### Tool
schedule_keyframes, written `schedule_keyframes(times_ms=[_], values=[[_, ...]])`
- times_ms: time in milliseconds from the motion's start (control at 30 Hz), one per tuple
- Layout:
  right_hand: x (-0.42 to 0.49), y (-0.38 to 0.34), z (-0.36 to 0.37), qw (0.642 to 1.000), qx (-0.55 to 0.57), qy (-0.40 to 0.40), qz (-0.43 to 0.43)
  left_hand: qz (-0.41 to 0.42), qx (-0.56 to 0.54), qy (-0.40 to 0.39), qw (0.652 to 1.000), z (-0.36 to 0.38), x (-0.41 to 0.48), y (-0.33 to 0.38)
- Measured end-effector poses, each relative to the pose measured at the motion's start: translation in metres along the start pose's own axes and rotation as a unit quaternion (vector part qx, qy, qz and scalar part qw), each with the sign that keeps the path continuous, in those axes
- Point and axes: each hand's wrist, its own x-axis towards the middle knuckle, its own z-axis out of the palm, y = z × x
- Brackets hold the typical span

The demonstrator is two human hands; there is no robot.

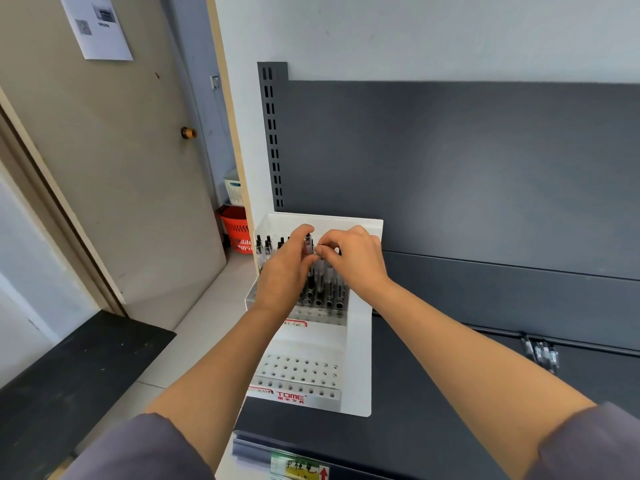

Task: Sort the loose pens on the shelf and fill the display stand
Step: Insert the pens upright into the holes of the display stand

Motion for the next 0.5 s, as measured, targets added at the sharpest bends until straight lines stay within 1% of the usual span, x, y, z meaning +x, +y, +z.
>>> schedule_keyframes(times_ms=[167, 267, 400, 500], values=[[0.000, 0.000, 0.001, 1.000, 0.013, 0.006, 0.003, 0.001, 0.020, -0.032, 0.999, 0.000, -0.008, -0.005], [-0.002, 0.001, 0.001, 1.000, 0.011, 0.007, 0.003, -0.019, 0.021, -0.040, 0.999, 0.002, -0.018, -0.012], [-0.003, 0.001, 0.001, 1.000, -0.022, -0.006, 0.003, -0.050, -0.026, -0.007, 0.998, 0.002, -0.019, -0.011], [-0.003, 0.000, 0.000, 0.999, -0.041, -0.017, -0.005, -0.050, -0.013, 0.011, 0.999, 0.001, -0.010, -0.008]])
